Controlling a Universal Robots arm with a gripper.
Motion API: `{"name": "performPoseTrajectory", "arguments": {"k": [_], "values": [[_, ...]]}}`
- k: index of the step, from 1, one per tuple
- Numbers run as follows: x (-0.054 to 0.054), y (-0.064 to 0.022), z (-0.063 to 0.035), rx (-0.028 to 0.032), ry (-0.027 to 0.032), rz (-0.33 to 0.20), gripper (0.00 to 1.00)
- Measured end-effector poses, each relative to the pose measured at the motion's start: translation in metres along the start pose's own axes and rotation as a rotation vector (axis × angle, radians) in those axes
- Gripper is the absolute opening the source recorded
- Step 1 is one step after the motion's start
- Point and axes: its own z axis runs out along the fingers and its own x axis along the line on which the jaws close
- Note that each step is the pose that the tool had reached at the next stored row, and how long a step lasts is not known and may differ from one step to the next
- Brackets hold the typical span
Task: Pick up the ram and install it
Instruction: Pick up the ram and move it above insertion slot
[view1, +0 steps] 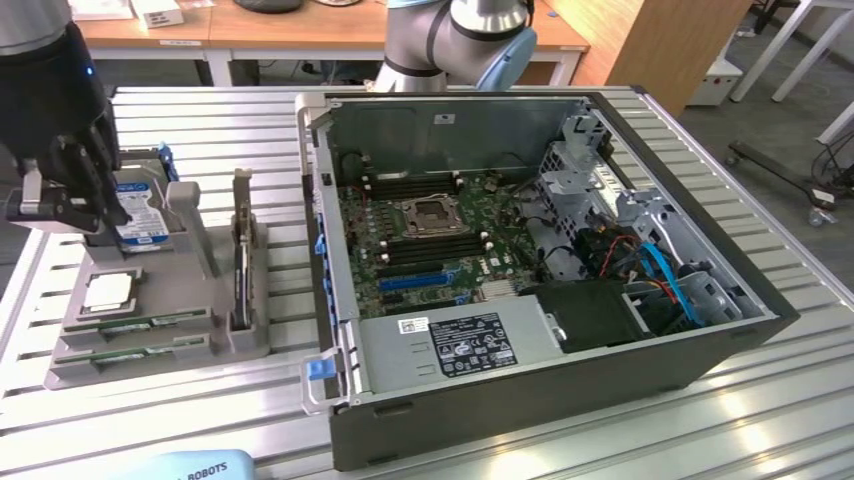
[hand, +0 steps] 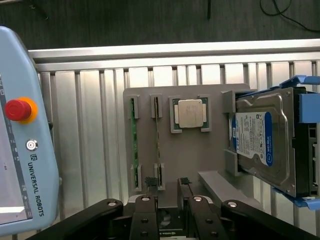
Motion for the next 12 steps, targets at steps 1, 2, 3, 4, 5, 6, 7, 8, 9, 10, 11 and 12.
{"name": "performPoseTrajectory", "arguments": {"k": [1, 2, 3, 4, 5, 6, 7, 8, 9, 10, 11, 12], "values": [[0.0, -0.0001, 0.0018, 0.0, 0.0, -0.001, 0.3], [0.0, -0.0001, 0.0037, 0.0, 0.0, -0.002, 0.3], [0.0, -0.0002, 0.0056, 0.0, 0.0001, -0.003, 0.3], [0.0, -0.0003, 0.0073, -0.0001, 0.0002, -0.004, 0.3], [0.0, -0.0003, 0.0091, -0.0001, 0.0002, -0.004, 0.3], [0.0, -0.0004, 0.0109, -0.0001, 0.0002, -0.005, 0.3], [0.0, -0.0005, 0.0128, -0.0002, 0.0002, -0.006, 0.3], [0.0, -0.0006, 0.0145, -0.0002, 0.0002, -0.007, 0.3], [0.0, -0.0006, 0.0163, -0.0002, 0.0003, -0.008, 0.3], [0.0, -0.0007, 0.0183, -0.0002, 0.0003, -0.008, 0.3], [0.0, -0.0008, 0.0201, -0.0001, 0.0003, -0.009, 0.3], [0.0, -0.0008, 0.0219, -0.0003, 0.0004, -0.01, 0.3]]}}
